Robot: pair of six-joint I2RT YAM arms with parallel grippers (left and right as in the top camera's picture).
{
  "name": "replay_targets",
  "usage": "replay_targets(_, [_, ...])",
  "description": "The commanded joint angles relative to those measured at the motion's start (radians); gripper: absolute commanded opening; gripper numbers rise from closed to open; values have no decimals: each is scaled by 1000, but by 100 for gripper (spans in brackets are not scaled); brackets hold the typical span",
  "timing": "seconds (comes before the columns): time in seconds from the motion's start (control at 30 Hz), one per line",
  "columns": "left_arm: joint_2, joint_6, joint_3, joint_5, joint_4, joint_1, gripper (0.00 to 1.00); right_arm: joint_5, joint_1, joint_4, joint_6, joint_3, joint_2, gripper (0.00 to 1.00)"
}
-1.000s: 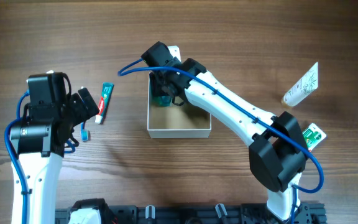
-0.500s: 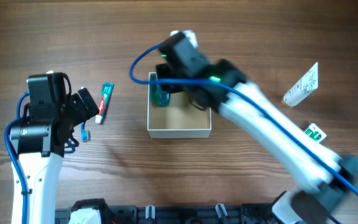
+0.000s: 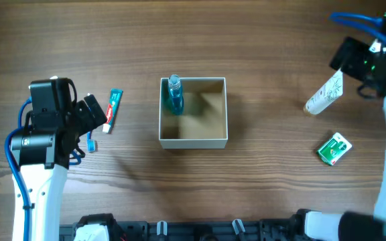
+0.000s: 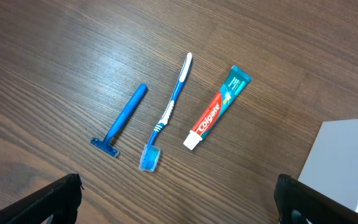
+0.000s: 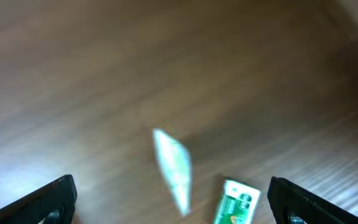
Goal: Pack container
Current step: 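Release the bottle and move the right gripper to the lotion tube, then grasp the white lotion tube and stand it upright in the box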
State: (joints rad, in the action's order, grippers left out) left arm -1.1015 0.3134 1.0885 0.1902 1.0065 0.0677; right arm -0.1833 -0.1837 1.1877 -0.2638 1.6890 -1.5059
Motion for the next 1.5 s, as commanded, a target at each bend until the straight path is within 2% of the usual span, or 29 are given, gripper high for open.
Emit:
replay_targets(0.0, [2, 6, 17, 9, 0, 7, 100, 69, -47, 3, 118, -14, -113, 100])
replay_targets(0.13, [2, 6, 17, 9, 0, 7, 100, 81, -51, 3, 134, -14, -219, 99])
replay_targets(0.27, [2, 9, 17, 9, 0, 7, 100, 151, -51, 6, 134, -14, -306, 87])
replay_targets(0.3, [2, 9, 17, 9, 0, 7, 100, 167, -51, 7, 134, -14, -322, 80])
replay_targets(0.4, [2, 9, 17, 9, 0, 7, 100, 182, -51, 24, 134, -14, -345, 50])
replay_targets(0.43, [2, 9, 17, 9, 0, 7, 100, 181, -51, 31, 133, -14, -348, 34])
replay_targets(0.5, [2, 9, 17, 9, 0, 7, 100, 181, -51, 36, 133, -14, -348, 15])
replay_targets(0.6, [2, 9, 17, 9, 0, 7, 100, 181, -51, 45, 133, -14, -348, 4])
replay_targets(0.77, [2, 9, 17, 9, 0, 7, 100, 183, -51, 51, 102, -14, -338, 4])
replay_targets(0.9, [2, 9, 17, 9, 0, 7, 100, 219, -8, 66, 99, -13, -188, 4])
replay_targets(1.03, [2, 9, 17, 9, -1, 7, 100, 204, 159, 132, 14, -1, 21, 4])
replay_targets(1.13, [2, 9, 17, 9, -3, 7, 100, 198, 324, 171, -71, 53, 107, 4])
replay_targets(1.3, [2, 10, 17, 8, -3, 7, 100, 118, 598, 201, -163, 226, 28, 4])
replay_targets(1.47, [2, 10, 17, -10, -3, 7, 100, 105, 710, 160, -183, 267, -148, 4])
